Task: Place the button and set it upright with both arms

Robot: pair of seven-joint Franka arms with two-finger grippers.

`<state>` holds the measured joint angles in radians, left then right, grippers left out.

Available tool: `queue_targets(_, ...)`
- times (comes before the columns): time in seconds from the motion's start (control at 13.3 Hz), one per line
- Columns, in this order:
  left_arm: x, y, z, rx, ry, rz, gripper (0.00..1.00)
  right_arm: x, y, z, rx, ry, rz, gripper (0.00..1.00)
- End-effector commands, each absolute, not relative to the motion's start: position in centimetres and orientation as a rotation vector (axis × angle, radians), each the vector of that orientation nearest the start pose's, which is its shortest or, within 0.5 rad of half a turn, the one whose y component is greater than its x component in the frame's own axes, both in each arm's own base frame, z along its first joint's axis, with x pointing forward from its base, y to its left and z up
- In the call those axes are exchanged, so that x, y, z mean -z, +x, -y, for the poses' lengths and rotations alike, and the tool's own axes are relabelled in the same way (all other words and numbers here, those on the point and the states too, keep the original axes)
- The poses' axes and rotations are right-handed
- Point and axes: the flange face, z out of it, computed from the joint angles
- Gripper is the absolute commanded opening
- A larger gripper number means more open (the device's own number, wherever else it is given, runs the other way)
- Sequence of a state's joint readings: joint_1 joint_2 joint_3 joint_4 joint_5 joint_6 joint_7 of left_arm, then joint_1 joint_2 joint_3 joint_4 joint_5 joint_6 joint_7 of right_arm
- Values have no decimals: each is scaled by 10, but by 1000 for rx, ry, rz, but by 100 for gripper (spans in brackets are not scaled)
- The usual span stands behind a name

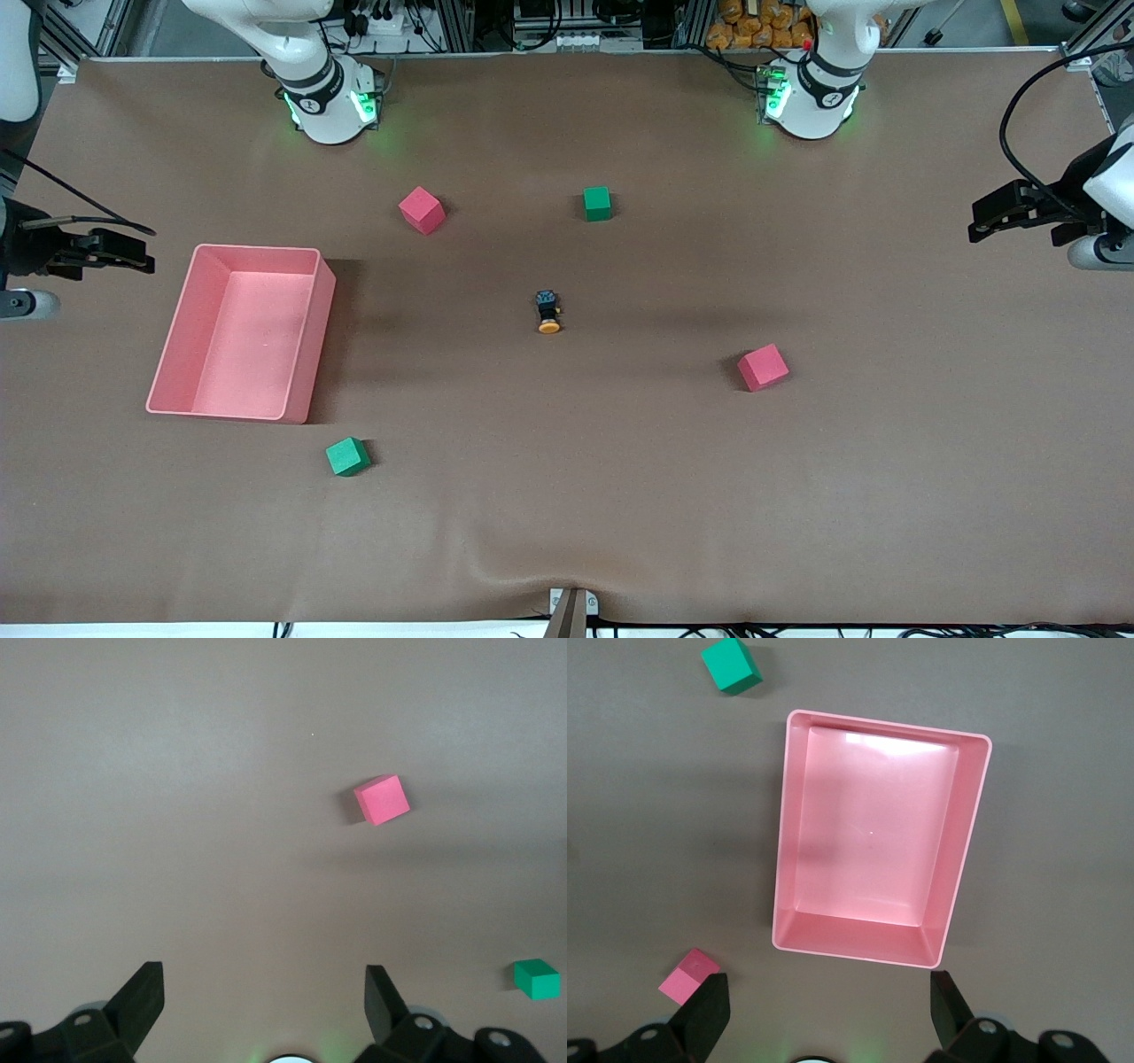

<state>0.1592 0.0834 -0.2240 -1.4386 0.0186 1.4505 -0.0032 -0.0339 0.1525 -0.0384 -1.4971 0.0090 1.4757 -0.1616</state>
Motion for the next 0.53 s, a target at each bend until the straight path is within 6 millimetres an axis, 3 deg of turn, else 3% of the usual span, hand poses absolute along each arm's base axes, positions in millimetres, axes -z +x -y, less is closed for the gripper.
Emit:
queue_targets(0.0, -633, 569, 31, -86, -3117, -109, 100, -564, 587, 36, -258, -3124, 144, 100)
queue_targets(0.22, -633, 570, 32, -84, -3117, -104, 100, -556, 601, 17, -180, -3135, 193, 100)
queue_targets(0.45, -636, 567, 38, -76, -3116, -114, 100, -564, 603, 21, -130, -3130, 181, 100)
